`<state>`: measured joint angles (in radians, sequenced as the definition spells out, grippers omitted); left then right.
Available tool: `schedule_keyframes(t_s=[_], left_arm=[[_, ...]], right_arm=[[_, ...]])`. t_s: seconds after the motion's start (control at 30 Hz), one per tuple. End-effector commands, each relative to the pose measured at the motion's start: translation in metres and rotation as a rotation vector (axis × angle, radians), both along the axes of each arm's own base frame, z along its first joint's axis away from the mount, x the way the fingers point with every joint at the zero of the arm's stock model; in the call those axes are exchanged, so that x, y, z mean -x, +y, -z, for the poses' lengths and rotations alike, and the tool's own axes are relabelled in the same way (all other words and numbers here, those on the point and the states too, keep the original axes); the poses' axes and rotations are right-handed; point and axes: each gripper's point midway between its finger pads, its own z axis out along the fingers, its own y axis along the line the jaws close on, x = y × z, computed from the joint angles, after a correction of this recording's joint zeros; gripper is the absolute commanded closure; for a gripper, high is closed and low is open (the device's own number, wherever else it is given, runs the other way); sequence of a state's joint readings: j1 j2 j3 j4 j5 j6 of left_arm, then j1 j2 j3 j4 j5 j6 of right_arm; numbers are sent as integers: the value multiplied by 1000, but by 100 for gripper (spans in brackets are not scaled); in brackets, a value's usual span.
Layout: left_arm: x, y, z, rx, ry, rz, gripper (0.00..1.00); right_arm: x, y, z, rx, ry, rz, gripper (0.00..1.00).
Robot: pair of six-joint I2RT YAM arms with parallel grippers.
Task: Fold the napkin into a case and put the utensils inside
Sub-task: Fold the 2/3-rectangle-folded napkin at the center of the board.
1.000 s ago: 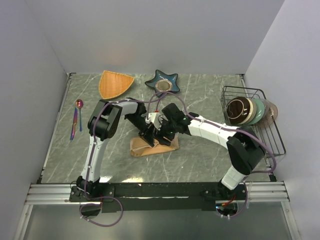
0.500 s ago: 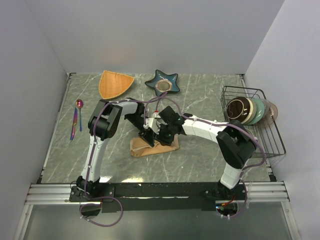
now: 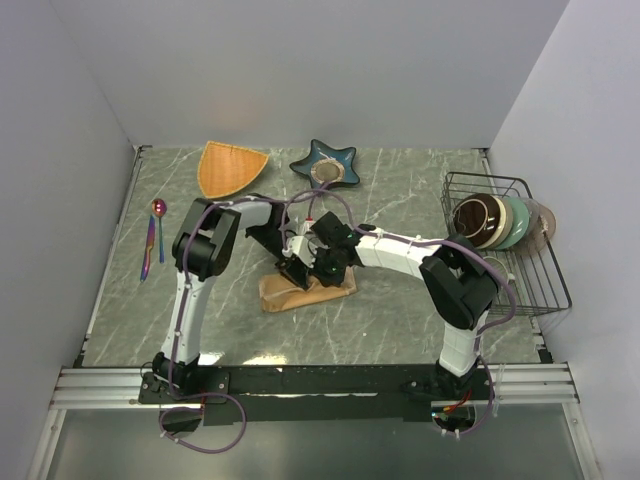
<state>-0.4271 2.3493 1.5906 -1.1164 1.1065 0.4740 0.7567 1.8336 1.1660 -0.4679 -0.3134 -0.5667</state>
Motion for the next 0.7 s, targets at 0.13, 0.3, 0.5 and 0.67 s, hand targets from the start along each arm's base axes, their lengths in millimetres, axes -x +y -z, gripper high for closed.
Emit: schedule_keyframes(t_s=[0.13, 0.3, 0.5, 0.67], left_arm=[[-56, 27, -60, 115, -256, -157, 56], [-63, 66, -77, 121, -251, -300, 54], [-80, 123, -108, 112, -612, -492, 52], [-62, 137, -116, 47, -912, -396, 48]], right_arm=[[-6, -6, 1, 39, -16, 6, 100], [-7, -3, -2, 28, -20, 3, 100], [-9, -1, -15, -23, 19, 26, 100], [-9, 3, -28, -66, 58, 39, 100]])
